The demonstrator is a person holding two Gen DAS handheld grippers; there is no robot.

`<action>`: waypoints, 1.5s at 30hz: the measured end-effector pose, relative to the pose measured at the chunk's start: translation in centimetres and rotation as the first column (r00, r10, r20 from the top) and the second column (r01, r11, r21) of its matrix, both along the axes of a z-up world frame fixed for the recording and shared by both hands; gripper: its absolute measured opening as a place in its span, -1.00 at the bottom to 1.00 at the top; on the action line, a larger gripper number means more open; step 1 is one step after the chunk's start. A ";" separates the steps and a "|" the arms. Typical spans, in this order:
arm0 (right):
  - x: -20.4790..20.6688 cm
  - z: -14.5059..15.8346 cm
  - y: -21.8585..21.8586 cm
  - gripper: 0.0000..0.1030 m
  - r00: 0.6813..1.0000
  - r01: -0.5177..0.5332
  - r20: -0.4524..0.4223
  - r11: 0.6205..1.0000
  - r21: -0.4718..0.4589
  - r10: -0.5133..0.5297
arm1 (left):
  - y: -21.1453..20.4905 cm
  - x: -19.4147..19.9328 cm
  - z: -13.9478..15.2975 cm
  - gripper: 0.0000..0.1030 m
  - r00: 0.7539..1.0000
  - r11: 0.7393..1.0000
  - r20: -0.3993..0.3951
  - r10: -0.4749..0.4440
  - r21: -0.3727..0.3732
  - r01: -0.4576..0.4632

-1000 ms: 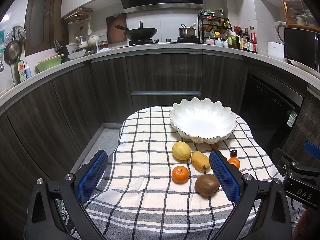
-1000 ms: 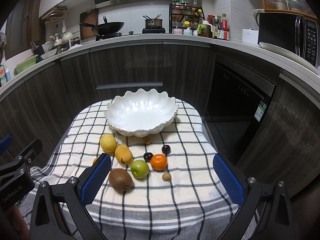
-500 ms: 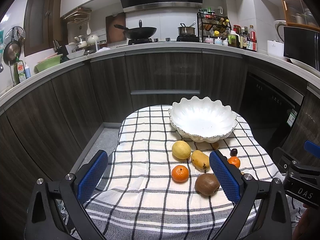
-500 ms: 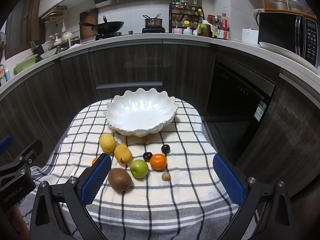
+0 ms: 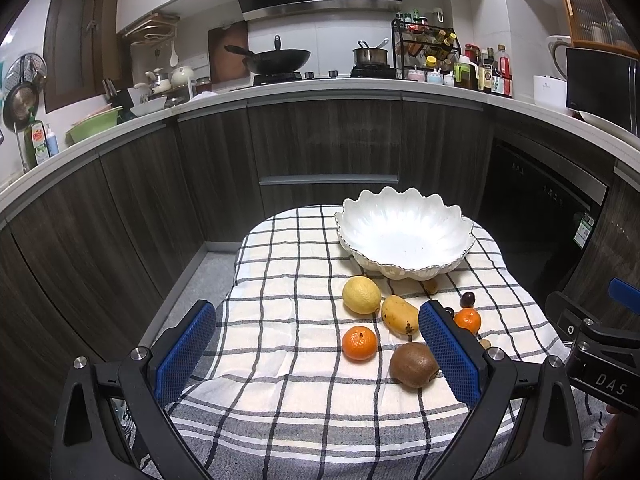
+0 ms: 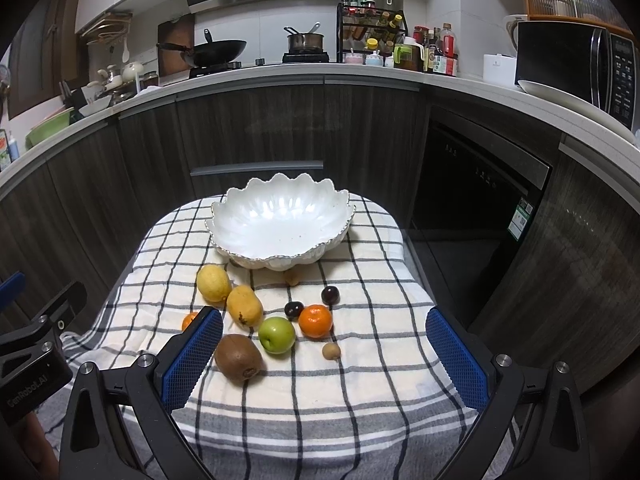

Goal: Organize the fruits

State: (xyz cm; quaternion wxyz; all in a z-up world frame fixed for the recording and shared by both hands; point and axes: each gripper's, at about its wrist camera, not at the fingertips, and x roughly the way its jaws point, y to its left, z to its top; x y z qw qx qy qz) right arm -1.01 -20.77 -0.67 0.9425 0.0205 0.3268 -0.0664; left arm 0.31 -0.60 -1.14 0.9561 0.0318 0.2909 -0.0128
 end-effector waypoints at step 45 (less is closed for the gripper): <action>8.6 -9.4 -1.4 0.69 0.971 0.066 -0.227 0.997 -0.040 -0.074 | -2.6 9.9 -10.1 0.99 0.951 0.994 -0.296 -0.083 0.045 0.101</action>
